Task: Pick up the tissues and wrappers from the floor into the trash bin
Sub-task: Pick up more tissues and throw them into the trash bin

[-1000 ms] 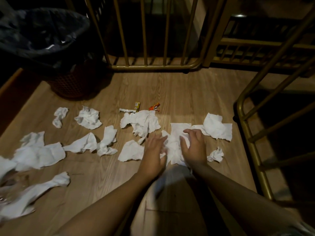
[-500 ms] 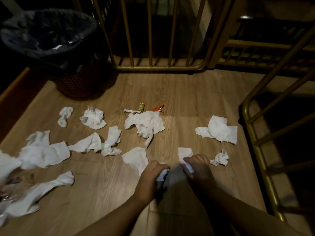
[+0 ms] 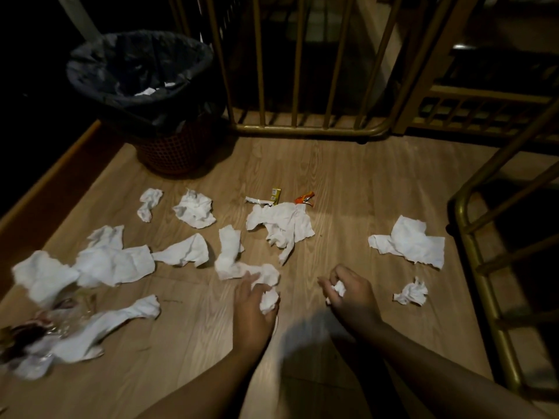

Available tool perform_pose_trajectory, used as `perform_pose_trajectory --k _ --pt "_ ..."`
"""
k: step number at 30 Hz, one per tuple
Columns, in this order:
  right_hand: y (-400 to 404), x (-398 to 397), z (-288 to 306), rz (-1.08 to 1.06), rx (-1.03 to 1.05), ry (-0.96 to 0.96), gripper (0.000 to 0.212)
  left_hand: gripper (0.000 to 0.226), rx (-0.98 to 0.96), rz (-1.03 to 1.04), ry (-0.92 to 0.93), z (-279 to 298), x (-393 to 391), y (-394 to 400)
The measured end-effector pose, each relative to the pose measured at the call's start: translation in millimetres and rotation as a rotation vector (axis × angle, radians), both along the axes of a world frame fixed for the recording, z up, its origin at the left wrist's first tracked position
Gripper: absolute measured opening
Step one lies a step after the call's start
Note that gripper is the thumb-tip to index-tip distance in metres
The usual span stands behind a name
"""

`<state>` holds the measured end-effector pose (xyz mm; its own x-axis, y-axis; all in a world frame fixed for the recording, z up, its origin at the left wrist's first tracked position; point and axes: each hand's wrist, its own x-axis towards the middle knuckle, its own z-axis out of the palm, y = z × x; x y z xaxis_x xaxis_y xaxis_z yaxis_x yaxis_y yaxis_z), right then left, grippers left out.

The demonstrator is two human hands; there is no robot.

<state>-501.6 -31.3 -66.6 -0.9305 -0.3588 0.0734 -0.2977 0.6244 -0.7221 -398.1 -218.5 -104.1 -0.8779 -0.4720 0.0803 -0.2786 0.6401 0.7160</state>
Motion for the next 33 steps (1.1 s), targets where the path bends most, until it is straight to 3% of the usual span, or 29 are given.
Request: perform_pose_trajectory --k 3,7,10,15,20,27,33 --pt "-8 5 3 0.061 -0.011 0.004 0.019 0.022 0.115 -0.033 0.094 12 6 3" --pt "-26 4 11 0.087 -0.056 0.030 0.026 0.037 0.138 0.000 0.112 40 -7 3" --pt "-46 0 27 0.022 -0.203 0.023 0.030 0.047 0.185 -0.010 0.164 68 -31 -7" --pt "-86 -18 58 -0.123 -0.461 0.010 0.053 0.009 0.085 0.100 0.285 122 -66 -27" --pt "-141 -43 114 -0.197 -0.589 -0.119 0.051 0.015 0.114 0.265 0.380 184 -96 -64" --pt "-221 -70 194 -0.104 -0.698 -0.407 0.032 0.018 0.392 0.488 0.436 252 -133 -139" --pt "-289 -107 254 -0.091 -0.756 -0.586 0.041 0.028 0.582 0.723 0.548 289 -156 -201"
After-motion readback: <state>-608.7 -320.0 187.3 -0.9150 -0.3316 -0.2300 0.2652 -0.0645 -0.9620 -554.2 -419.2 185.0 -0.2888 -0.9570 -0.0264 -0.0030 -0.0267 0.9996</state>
